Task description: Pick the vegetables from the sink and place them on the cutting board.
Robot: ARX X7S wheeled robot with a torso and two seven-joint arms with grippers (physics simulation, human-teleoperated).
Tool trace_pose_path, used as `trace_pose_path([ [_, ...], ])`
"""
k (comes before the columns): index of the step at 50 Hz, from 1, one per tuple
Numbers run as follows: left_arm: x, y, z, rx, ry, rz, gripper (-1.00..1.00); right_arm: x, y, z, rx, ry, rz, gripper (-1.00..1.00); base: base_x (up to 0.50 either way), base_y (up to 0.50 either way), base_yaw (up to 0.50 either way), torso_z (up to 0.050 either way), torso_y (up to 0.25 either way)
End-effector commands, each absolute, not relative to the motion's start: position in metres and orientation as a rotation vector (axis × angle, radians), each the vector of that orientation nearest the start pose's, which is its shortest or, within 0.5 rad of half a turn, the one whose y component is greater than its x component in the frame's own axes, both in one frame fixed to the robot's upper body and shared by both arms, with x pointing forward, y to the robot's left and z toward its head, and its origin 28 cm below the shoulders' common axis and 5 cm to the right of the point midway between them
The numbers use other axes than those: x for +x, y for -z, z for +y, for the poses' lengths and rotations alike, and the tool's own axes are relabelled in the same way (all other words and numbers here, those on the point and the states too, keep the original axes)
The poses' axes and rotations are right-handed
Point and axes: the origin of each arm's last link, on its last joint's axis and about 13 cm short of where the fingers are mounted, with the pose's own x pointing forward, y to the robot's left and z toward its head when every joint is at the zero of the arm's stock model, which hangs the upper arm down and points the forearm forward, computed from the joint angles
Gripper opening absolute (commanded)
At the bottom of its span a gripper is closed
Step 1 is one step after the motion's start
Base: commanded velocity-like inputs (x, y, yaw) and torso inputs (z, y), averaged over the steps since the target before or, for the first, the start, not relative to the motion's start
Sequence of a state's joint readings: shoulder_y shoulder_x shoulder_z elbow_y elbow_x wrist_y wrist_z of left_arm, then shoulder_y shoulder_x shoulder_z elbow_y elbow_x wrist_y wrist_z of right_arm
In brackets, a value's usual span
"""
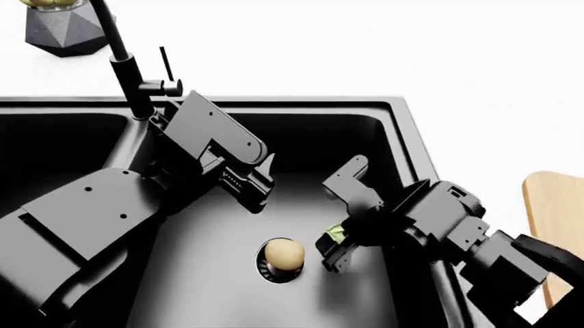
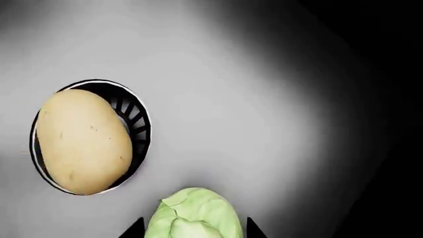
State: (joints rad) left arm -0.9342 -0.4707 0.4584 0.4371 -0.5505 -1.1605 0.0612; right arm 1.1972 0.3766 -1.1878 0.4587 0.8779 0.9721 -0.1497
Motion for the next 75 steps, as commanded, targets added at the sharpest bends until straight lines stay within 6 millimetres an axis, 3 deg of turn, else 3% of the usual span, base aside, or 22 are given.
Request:
trace_pose_path([
  [1,0.282,-0.240,0.215,0.450,0.540,0.071,1.00,0.329,-0.212,-0.126,-0.567,-0.500,0.684,-1.00,0.00,0.00,0.00,0.000,0.000],
  [10,0.280,-0.231,0.218,0.592,0.709,0.132,1.00,0.306,-0.269,-0.126,-0.560,-0.460,0.509,-1.00,0.00,0.00,0.00,0.000,0.000],
  [18,0.283,-0.230,0.220,0.704,0.911,0.260,1.00,0.286,-0.297,-0.129,-0.556,-0.431,0.426,-1.00,0.00,0.00,0.00,0.000,0.000],
  [31,0.291,-0.226,0.228,0.765,1.027,0.413,1.00,0.273,-0.310,-0.128,-0.553,-0.435,0.364,-1.00,0.00,0.00,0.00,0.000,0.000],
  [36,0.295,-0.226,0.227,0.778,1.052,0.439,1.00,0.265,-0.321,-0.127,-0.551,-0.436,0.321,-1.00,0.00,0.00,0.00,0.000,0.000],
  [52,0.319,-0.218,0.221,0.779,1.075,0.482,1.00,0.260,-0.331,-0.124,-0.547,-0.427,0.281,-1.00,0.00,0.00,0.00,0.000,0.000],
  [65,0.337,-0.210,0.217,0.778,1.054,0.497,1.00,0.262,-0.327,-0.124,-0.540,-0.427,0.286,-1.00,0.00,0.00,0.00,0.000,0.000],
  [75,0.348,-0.193,0.210,0.762,1.050,0.505,1.00,0.265,-0.320,-0.126,-0.526,-0.435,0.293,-1.00,0.00,0.00,0.00,0.000,0.000],
])
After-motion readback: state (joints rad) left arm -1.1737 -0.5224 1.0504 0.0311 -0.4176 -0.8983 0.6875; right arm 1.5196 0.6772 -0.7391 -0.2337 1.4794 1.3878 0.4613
